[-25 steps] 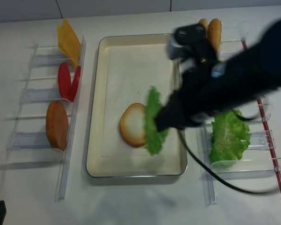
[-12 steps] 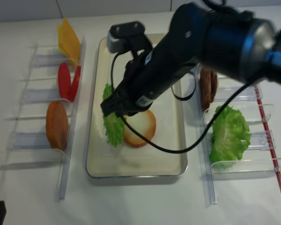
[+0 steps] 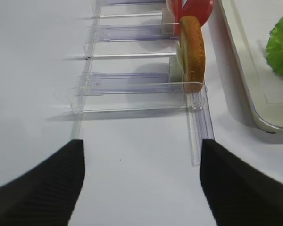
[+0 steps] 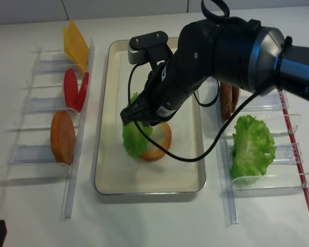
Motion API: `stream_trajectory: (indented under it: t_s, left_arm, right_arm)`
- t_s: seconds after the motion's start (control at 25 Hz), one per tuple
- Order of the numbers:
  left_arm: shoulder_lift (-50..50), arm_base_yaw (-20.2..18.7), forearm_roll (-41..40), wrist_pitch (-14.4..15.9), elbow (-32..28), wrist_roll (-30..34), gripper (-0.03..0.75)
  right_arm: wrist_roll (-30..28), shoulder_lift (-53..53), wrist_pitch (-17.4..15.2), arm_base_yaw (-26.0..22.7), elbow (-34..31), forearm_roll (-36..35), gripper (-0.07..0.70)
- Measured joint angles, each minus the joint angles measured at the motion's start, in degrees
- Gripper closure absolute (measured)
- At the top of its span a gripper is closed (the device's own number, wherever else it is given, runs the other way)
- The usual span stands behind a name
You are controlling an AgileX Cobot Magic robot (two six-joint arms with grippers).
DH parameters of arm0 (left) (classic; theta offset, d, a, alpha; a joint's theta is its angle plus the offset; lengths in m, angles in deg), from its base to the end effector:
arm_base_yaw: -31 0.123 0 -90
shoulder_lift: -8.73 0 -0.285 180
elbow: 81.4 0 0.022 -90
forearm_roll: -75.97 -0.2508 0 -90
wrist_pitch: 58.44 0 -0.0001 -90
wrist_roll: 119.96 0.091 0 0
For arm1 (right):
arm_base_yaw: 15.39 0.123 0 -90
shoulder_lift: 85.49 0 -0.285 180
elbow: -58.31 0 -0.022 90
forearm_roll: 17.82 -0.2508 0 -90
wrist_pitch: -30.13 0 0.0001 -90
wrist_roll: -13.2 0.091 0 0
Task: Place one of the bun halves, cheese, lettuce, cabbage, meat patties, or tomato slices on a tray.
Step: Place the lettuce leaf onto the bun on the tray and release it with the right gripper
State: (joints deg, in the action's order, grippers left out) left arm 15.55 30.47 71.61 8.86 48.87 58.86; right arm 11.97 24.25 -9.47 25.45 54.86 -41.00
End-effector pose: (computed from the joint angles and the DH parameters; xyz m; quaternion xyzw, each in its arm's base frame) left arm -0.0104 0.0065 0.2629 -0.0086 0.8817 0.0308 0.4708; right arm 0.2716 0.2650 0.2360 -0.2294 0.9319 0.2294 0.1623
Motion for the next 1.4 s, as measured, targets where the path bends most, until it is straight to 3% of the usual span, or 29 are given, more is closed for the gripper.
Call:
stream_trajectory:
  t_s: [0.64,1.08,1.4]
  left_arm:
    - [0.0,0.0,0.0,0.0,0.0,0.0,0.236]
    - [0.0,0.0,0.0,0.0,0.0,0.0,0.238]
    - [0.0,0.0,0.0,0.0,0.0,0.0,0.238]
  right_arm:
    - [14.2,0.0,-4.0,0.0,0.0,9.2,0.582]
    - [14.7,0.6,-5.5,0.0,0.0,9.6,0.582]
    - [8.4,1.1,-5.7,0.0,0.0,7.5,0.561]
